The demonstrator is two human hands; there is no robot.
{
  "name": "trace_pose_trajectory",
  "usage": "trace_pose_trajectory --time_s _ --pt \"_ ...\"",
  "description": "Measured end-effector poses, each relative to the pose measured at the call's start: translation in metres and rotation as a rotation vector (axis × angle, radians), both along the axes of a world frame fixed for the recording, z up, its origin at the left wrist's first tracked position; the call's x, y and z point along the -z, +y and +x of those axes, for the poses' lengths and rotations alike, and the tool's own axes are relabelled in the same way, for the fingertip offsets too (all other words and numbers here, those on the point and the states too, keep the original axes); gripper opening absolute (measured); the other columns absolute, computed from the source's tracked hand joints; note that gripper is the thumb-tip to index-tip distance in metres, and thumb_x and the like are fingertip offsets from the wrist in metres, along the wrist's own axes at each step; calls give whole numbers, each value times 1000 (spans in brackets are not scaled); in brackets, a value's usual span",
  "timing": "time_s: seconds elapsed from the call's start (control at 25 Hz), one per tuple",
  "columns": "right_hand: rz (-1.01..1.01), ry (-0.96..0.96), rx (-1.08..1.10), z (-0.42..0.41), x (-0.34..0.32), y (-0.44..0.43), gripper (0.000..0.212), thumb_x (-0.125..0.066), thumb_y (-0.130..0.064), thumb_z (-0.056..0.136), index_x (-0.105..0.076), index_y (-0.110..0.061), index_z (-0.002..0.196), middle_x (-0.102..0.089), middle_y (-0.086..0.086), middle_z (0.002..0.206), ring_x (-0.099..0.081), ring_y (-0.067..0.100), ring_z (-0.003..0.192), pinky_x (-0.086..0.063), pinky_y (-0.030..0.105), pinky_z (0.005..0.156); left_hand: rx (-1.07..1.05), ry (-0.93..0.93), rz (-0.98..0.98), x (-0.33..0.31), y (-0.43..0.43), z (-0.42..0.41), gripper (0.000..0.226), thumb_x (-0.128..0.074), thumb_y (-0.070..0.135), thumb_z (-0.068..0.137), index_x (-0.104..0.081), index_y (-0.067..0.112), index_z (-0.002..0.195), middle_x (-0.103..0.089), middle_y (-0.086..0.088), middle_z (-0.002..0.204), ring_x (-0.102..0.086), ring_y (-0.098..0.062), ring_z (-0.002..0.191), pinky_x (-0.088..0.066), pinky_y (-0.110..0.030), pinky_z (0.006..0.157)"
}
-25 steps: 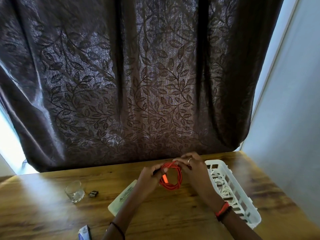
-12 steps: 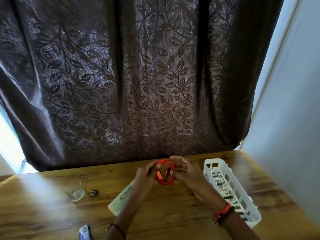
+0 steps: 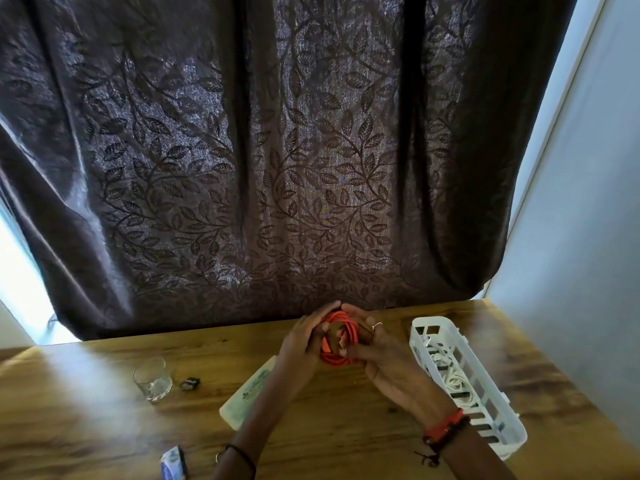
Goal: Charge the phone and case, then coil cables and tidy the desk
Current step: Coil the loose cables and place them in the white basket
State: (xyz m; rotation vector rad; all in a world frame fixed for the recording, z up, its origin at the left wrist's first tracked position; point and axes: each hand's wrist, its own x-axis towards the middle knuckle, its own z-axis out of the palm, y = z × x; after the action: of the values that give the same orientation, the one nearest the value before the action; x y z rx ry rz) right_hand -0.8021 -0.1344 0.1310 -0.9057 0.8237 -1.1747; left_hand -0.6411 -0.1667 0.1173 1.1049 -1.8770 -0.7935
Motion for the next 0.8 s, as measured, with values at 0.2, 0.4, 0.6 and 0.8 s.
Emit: trace_pose_trajectory --time_s 0.2,0.4,0.6,0.8 --pt "-230 735 247 9 2 6 51 -75 -27 76 -46 -30 119 -68 -2 104 -65 12 98 -53 19 76 -66 -79 -65 -1 5 -5 48 -42 2 96 -47 37 128 -55 0 109 -54 -7 97 -37 0 78" --pt "-530 1335 505 11 20 6 44 -46 -44 88 -53 -21 124 -57 -1 119 -53 12 107 -44 19 88 -116 -58 -73 1 8 -12 42 -43 2 95 -49 19 133 -57 -3 125 -50 1 103 -34 5 79" --pt "-821 1459 661 3 20 6 34 -41 -26 87 -64 -13 108 -63 6 108 -59 15 95 -51 18 77 -118 -8 13 -1 14 -17 42 -46 10 96 -43 20 136 -55 8 109 -53 11 80 -41 1 67" --pt "-652 1426 593 8 0 14 23 -49 -19 90 -67 -13 103 -69 1 99 -66 12 78 -42 3 62 -82 -63 61 3 10 -20 47 -45 6 95 -40 21 139 -54 1 125 -54 -8 110 -44 -12 90"
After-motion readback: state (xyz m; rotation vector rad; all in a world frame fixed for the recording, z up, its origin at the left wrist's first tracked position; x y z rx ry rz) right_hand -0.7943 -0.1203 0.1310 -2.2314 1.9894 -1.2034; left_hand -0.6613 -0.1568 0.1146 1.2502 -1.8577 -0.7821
